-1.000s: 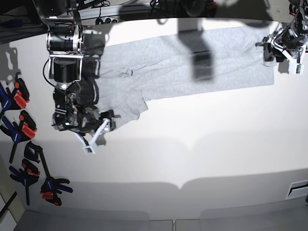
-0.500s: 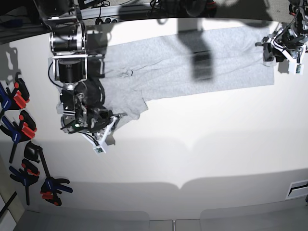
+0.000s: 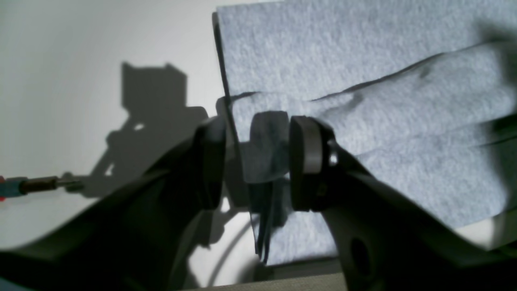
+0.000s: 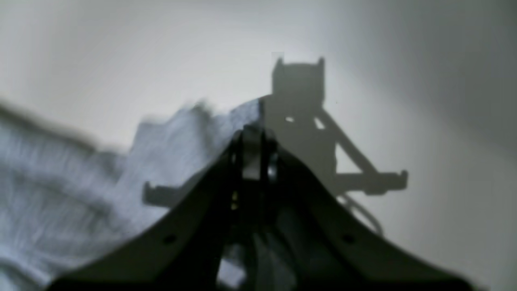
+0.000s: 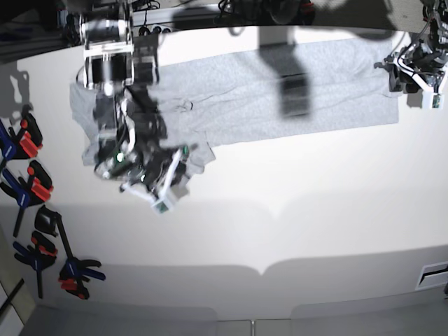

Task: Fold the T-shirt properly
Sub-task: 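Fold the held side over with the right gripper and lower it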

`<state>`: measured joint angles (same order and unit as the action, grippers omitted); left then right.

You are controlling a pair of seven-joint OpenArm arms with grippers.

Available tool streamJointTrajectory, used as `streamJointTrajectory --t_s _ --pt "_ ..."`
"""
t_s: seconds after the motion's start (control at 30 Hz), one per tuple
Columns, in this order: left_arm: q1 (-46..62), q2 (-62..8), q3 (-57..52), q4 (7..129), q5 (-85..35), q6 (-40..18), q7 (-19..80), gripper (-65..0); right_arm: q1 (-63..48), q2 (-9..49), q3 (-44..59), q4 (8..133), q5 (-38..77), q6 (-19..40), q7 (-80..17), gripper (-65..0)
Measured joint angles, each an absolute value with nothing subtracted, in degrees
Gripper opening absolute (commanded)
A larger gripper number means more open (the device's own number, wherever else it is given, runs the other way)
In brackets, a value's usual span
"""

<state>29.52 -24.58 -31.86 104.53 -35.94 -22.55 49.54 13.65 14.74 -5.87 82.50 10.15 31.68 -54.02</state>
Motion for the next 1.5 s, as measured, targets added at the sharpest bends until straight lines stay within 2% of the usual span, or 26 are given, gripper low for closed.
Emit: streamJointTrajectory --t_s 0.37,0.53,0.73,0.93,1.5 --pt "29.5 -24.5 -31.8 104.5 -36.0 -22.5 49.5 -40.9 -15.3 14.8 -5.2 117.0 8.4 32.1 -57.6 -65.0" --pt "29.3 -24.7 -31.8 104.5 -36.0 -22.5 49.5 -40.9 -27.1 14.7 0.7 124.3 8.6 34.7 -57.8 -65.0" --pt "29.5 -24.6 -31.8 104.5 -36.0 -22.5 49.5 -40.9 -36.8 14.8 12.5 127.5 12.3 37.4 -57.7 -65.0" --pt "29.5 -24.6 -31.8 104.5 -36.0 -22.5 49.5 -40.9 -39.2 16.6 21.2 127.6 19.2 39.0 -57.4 -65.0" --pt "29.5 -24.6 -31.8 104.5 -36.0 -22.5 49.5 -40.9 -39.1 17.3 30.0 127.6 17.6 39.1 -57.1 -65.0"
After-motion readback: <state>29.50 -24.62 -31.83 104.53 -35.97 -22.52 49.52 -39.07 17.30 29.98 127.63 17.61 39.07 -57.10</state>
